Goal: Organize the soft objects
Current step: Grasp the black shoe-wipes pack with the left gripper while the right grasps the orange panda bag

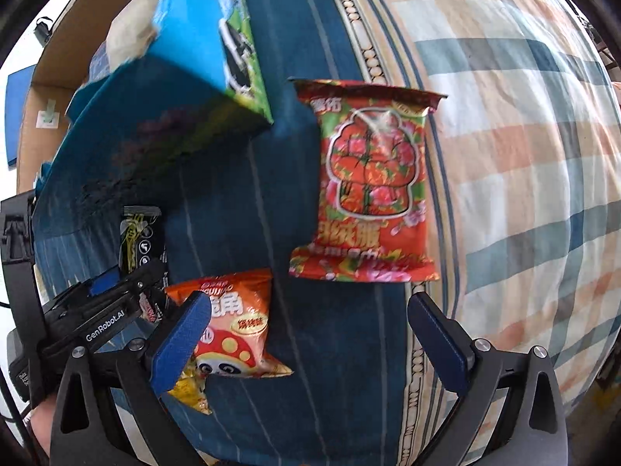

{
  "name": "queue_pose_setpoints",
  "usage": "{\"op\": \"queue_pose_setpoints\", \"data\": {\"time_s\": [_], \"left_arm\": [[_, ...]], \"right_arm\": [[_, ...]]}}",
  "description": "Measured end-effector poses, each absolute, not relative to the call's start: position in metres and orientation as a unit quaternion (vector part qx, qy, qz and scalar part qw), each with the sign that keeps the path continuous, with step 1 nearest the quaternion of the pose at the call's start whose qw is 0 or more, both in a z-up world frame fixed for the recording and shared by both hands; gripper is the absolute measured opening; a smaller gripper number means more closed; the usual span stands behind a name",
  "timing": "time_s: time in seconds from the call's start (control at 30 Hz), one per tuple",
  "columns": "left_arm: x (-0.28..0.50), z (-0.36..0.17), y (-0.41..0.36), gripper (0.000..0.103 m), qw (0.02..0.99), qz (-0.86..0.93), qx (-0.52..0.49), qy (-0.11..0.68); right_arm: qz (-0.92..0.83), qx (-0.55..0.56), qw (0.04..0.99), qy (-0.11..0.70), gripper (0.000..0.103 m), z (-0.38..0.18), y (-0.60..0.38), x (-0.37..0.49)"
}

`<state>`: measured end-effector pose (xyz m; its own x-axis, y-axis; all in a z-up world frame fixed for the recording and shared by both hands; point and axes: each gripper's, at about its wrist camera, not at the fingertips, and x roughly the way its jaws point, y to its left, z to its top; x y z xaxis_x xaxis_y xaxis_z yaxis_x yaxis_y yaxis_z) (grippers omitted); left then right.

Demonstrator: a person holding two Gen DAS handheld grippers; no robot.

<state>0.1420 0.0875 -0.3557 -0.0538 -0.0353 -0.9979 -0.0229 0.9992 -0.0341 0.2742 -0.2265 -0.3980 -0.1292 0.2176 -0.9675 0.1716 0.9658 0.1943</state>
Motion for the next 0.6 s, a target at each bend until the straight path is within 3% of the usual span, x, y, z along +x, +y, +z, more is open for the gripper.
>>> {"op": "queue_pose_setpoints", "data": {"time_s": [0.47,0.57,0.6], "left_arm": [[0.058,-0.368,0.152,0.055,0.663,0.058,-0.088,0.741],[0.055,-0.371,0.152,0.054,0.665,0.058,-0.090,0.739],[0.054,-0.372,0.151,0.053,0.667,0.058,-0.091,0.737]], "right_arm": [[0.068,0.137,0.597,0.788,0.101,-0.433,-0.145,0.239],[0.065,0.135,0.590,0.794,0.086,-0.444,-0.134,0.231],[0.062,0.131,0.589,0.795,0.074,-0.447,-0.129,0.238]]}}
